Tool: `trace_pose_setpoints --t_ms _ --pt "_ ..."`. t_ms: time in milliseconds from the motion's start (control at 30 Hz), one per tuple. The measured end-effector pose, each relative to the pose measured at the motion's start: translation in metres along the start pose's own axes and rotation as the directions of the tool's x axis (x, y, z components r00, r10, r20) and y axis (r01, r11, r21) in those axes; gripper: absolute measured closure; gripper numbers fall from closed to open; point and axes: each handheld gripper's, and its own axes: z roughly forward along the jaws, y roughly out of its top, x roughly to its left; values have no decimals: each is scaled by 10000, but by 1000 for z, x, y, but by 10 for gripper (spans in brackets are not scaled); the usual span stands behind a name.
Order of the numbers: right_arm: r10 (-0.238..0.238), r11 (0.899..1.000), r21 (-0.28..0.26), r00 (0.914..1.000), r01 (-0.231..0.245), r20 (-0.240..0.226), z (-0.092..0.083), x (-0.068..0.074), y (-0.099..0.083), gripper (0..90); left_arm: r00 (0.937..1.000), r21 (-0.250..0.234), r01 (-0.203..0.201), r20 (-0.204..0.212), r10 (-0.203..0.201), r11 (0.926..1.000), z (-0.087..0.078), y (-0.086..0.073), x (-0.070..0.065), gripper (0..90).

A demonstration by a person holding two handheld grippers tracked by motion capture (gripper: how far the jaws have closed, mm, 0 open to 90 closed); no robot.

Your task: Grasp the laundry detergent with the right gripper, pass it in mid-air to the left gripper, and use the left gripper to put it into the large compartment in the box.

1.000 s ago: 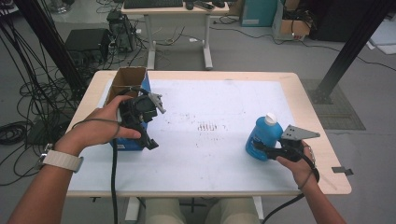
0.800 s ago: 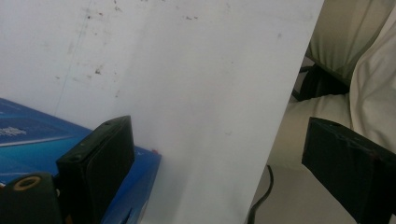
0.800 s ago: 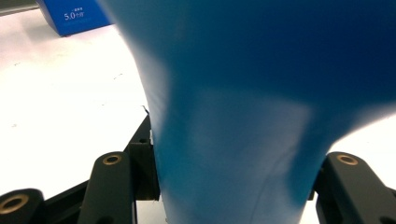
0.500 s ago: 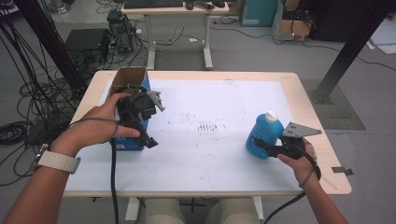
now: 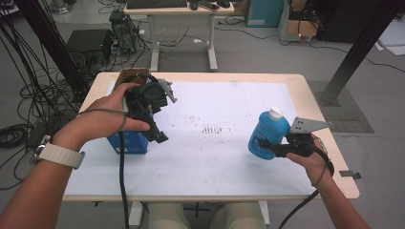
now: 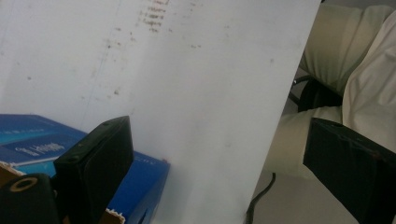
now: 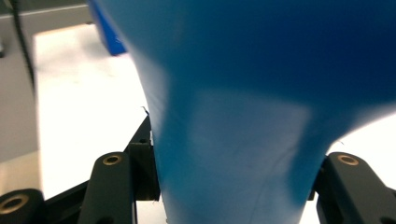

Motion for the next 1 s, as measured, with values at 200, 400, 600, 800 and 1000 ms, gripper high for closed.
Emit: trace_pose_setpoints --t_ms 200,400,600,800,1000 --pt "-120 9998 -182 9967 106 -809 -5 5 24 434 9996 69 -294 -10 294 9995 -12 18 -3 85" --pt "-530 9986 -133 9882 516 -1435 -8 10 46 434 9976 82 -688 127 687 9976 -21 33 -6 84" --pt "-859 9963 -79 9782 860 -1888 -9 14 61 435 9951 123 -977 141 975 9951 -28 47 -10 84" --pt "-1062 9942 -65 9665 1077 -2336 -6 19 70 435 9918 151 -1267 164 1264 9918 -31 60 -13 84" --pt "-1107 9935 -61 9551 1134 -2750 0 22 76 435 9896 211 -1421 241 1416 9896 -32 70 -15 84"
